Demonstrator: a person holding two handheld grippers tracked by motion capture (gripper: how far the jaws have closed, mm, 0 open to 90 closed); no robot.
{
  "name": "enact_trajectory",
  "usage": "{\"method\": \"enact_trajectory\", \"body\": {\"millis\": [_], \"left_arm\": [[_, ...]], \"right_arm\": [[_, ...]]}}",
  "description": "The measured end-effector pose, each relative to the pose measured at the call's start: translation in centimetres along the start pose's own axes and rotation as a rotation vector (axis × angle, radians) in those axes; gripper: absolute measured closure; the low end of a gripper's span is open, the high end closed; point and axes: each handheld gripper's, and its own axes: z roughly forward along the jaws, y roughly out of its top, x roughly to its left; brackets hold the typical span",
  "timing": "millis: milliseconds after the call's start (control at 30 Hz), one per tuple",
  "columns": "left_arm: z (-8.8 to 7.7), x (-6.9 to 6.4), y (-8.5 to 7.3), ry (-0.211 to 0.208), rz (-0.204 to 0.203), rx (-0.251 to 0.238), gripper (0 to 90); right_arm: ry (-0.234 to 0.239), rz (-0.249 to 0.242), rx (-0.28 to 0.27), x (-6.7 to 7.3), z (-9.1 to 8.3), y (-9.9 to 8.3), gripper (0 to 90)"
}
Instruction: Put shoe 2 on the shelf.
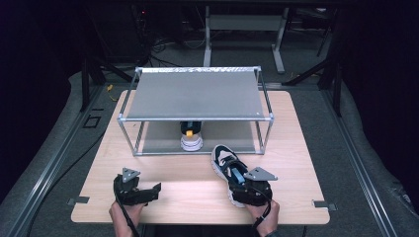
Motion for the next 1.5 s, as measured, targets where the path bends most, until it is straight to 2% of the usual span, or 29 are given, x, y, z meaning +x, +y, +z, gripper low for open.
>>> {"method": "enact_trajectory", "body": {"millis": [233, 667, 1033, 1500], "left_arm": [[0.0, 0.0, 0.0, 0.002, 0.000, -0.007, 0.9], [-0.3, -0.1, 0.4, 0.004, 0.012, -0.019, 0.7], [-0.5, 0.1, 0.5, 0.002, 0.009, -0.025, 0.5], [-0.7, 0.7, 0.1, 0.008, 0.003, -0.026, 0.6]], "right_arm": [[0.007, -0.012, -0.021, -0.1, -1.0, 0.7, 27.4], [-0.021, -0.028, -0.045, -0.6, -1.6, 2.8, 27.1], [-0.033, -0.026, -0.042, -1.2, -1.1, 4.5, 27.1], [-0.050, -0.011, -0.029, -1.6, 0.8, 6.4, 27.1]]}}
